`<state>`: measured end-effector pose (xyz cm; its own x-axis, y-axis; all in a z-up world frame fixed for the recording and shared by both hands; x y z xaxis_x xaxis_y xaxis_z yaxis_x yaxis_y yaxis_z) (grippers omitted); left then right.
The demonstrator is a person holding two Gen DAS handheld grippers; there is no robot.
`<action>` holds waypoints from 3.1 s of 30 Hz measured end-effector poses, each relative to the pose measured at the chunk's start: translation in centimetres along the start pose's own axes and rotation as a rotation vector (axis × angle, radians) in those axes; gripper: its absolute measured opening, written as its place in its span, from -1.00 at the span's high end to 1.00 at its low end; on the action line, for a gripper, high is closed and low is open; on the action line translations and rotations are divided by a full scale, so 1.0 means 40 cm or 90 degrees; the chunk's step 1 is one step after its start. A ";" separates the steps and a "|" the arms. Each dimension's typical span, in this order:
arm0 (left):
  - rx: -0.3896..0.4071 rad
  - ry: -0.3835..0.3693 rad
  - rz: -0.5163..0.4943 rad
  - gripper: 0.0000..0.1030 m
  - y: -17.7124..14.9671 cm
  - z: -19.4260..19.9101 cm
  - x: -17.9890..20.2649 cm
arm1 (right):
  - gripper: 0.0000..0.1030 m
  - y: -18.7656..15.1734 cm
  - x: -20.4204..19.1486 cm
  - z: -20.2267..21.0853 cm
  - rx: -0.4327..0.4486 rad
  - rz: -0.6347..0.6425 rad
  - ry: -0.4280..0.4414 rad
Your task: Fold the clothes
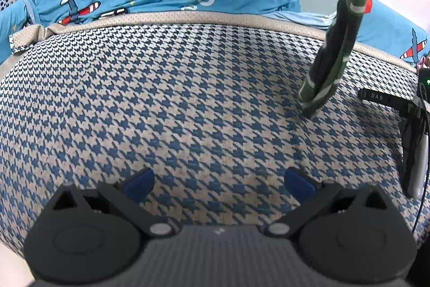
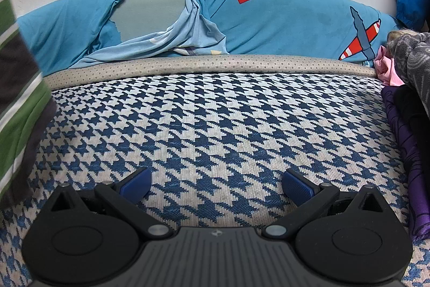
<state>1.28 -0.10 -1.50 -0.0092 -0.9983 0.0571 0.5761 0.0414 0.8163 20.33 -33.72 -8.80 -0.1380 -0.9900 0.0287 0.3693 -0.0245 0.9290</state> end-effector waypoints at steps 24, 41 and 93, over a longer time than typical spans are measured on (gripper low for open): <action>-0.047 0.011 0.003 -1.00 0.011 -0.031 -0.011 | -1.00 0.000 0.000 0.000 0.000 0.000 0.000; -0.046 0.034 0.030 -1.00 0.031 -0.046 -0.047 | -1.00 -0.001 0.001 0.000 0.000 0.000 0.000; -0.059 0.050 0.011 -1.00 0.020 -0.072 -0.039 | -1.00 0.000 0.000 0.000 0.000 0.000 0.000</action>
<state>4.11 1.36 -2.58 0.0642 -0.9977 0.0226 0.6486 0.0589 0.7589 20.34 -33.72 -8.81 -0.1386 -0.9899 0.0284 0.3693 -0.0250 0.9290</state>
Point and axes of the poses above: each gripper's, at about its wrist camera, not at the fingertips, and z roughly against the way its jaws point, x to its right, y to its top, the point moved 2 cm from there along -z, roughly the way its jaws point, and after that the axes turned 15 degrees about x, right-handed, at the moved point
